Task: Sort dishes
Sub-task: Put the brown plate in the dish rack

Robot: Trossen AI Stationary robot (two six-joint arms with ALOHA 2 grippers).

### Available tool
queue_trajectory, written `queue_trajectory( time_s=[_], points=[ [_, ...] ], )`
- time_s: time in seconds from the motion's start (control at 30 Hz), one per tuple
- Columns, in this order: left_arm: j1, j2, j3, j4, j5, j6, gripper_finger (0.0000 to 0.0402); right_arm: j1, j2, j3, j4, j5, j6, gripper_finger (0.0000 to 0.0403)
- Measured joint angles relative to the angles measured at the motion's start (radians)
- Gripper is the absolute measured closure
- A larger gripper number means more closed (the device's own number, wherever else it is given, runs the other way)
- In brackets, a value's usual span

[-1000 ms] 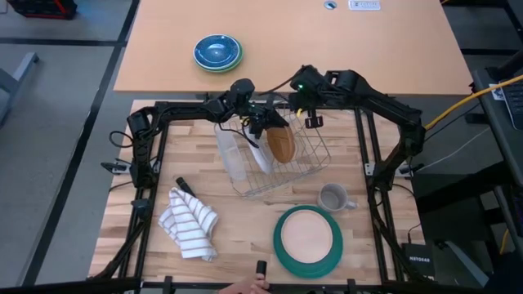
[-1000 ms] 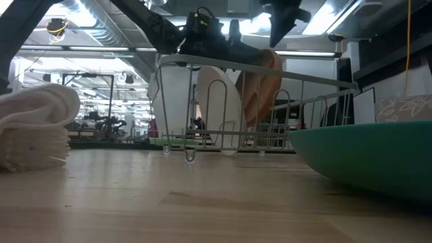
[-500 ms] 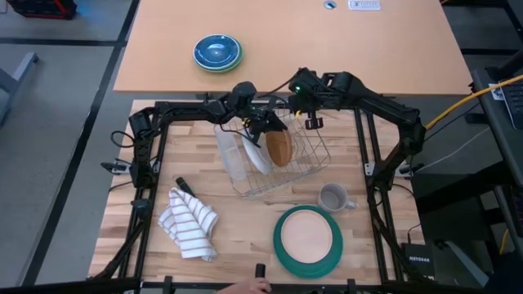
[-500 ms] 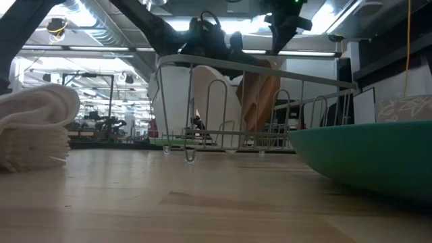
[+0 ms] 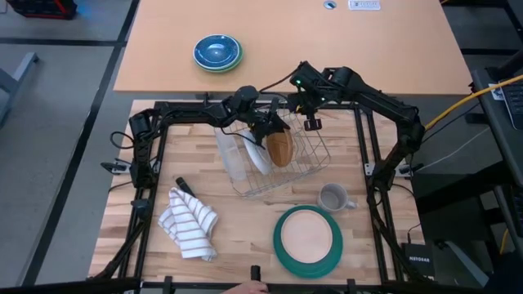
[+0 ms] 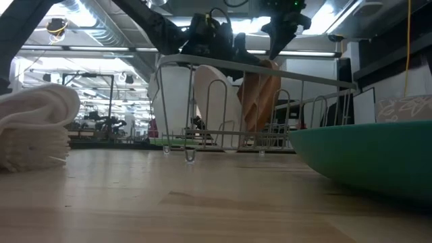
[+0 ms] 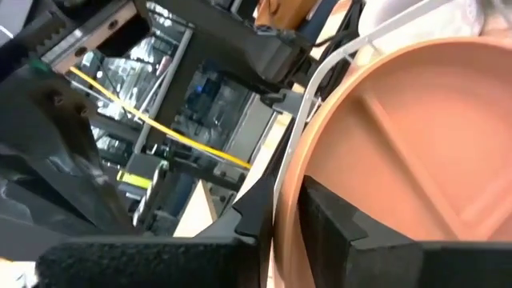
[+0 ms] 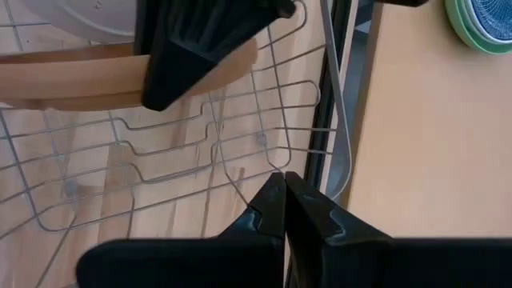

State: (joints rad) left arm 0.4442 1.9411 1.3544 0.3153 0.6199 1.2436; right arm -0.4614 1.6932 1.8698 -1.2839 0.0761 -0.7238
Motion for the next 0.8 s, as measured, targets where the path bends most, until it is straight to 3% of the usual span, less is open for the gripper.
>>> queue_trajectory(
  time_s=[0.33, 0.8],
  points=[
    [-0.019, -0.005, 0.001, 0.006, -0.036, -0.022, 0.0293, 0.001, 0.001, 0.0, 0.002, 0.001, 0.0, 0.0396],
    [-0.033, -0.077, 0.001, -0.046, -0.072, -0.022, 0.0288, 0.003, 0.073, 0.001, -0.027, -0.123, 0.018, 0.0396]
  ],
)
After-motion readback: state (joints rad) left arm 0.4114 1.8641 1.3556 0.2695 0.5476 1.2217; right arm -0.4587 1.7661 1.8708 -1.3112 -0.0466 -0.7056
